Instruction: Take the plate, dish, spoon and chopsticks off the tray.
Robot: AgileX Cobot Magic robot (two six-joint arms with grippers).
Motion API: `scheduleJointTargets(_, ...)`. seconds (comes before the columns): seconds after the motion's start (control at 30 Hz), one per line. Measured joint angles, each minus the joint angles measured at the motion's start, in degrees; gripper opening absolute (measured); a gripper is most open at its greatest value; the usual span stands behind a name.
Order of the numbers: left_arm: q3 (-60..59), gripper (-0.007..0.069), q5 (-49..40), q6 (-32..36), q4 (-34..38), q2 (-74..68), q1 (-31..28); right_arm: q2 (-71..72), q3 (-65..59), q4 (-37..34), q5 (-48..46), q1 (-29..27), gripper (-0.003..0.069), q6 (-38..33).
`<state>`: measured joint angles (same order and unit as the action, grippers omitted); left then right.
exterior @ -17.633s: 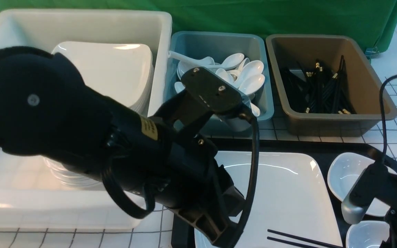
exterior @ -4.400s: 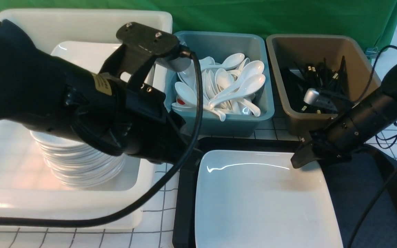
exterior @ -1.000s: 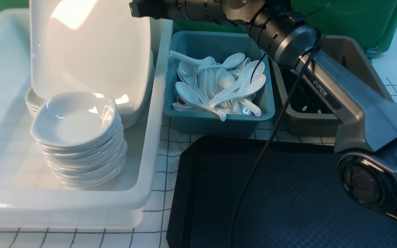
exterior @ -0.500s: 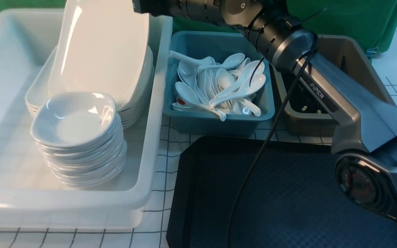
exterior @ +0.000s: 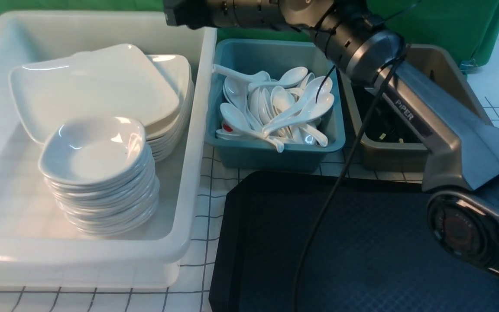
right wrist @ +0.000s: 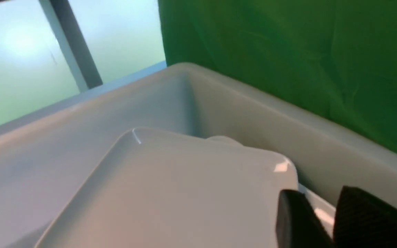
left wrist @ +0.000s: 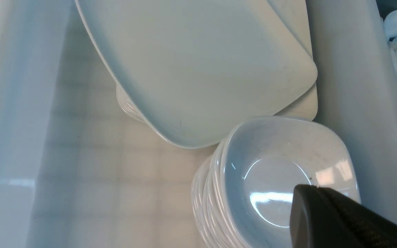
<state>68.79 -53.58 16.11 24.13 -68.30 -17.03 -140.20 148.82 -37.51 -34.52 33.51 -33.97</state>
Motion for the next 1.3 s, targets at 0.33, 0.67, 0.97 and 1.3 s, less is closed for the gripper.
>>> scheduleJointTargets(0.33, 0.83, -0.0001, 2.67, -6.18, -7.73, -4.96, 0.0, 16.52, 0.15, 22.23, -29.76, -2.25, 0.0007, 13.11)
scheduleJointTargets(0.67, 18.48, -0.0001, 3.23, -9.43, -14.35, -24.34, -0.13, 26.56, -0.99, 26.72, -35.17, -2.68, 0.0009, 14.75)
scheduleJointTargets(0.97, 29.65, -0.0001, 3.41, -10.61, -18.97, -40.27, -0.13, 26.89, -1.66, 26.62, -35.3, -2.68, 0.0018, 14.75)
scheduleJointTargets(1.3, 29.84, -0.0001, 11.08, -10.51, -21.21, -50.34, -0.13, 26.82, -2.23, 26.6, -35.45, -2.68, 0.003, 14.75)
